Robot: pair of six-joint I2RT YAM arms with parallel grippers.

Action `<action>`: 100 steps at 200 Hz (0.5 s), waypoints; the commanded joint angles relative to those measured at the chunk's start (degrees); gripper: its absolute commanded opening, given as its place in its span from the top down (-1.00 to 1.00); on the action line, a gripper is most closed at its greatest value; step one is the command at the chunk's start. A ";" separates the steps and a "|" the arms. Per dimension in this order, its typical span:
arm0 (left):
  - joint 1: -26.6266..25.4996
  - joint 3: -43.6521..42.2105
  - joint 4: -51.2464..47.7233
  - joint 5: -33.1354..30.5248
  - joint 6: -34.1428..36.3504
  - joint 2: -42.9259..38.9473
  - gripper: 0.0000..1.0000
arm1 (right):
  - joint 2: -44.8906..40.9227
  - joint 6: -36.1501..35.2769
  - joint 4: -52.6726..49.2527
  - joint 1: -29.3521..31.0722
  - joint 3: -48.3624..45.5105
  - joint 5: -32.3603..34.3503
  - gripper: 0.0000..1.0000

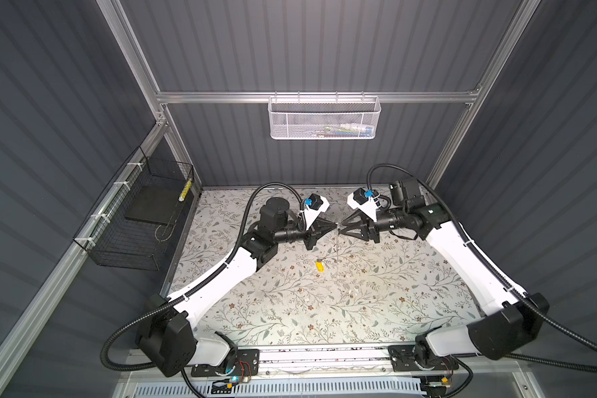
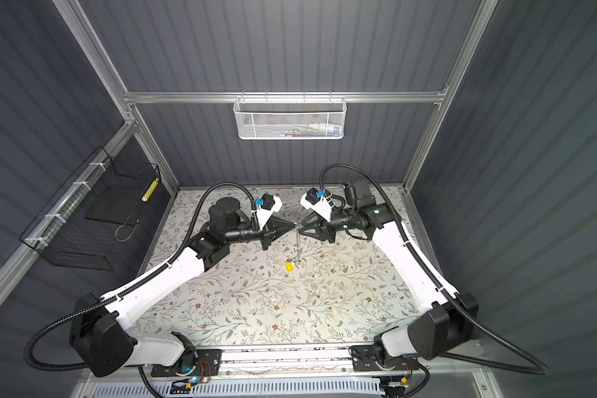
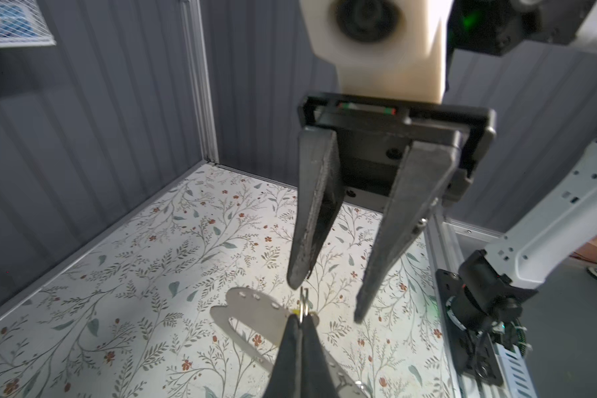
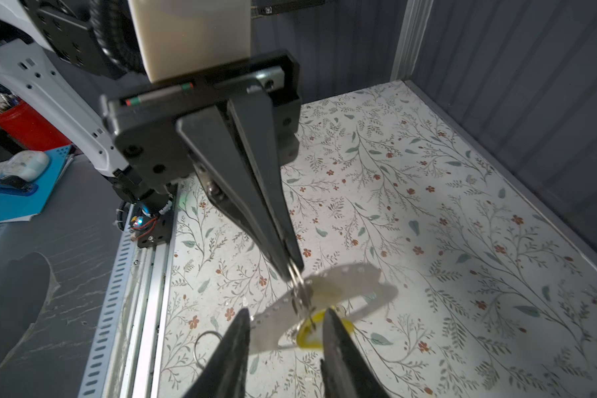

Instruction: Put the keys on the keyring

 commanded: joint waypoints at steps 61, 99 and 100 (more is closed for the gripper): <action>-0.50 -7.59 22.45 -1.22 -6.88 -0.97 1.00 | -8.73 28.67 40.91 -0.05 -20.22 6.06 0.39; -0.58 -7.56 23.91 1.80 -7.49 0.36 1.00 | -8.31 31.47 45.32 -0.07 -21.71 3.87 0.40; -0.58 -7.56 24.00 1.76 -7.49 0.36 1.00 | -8.27 31.48 45.34 -0.05 -21.72 3.78 0.40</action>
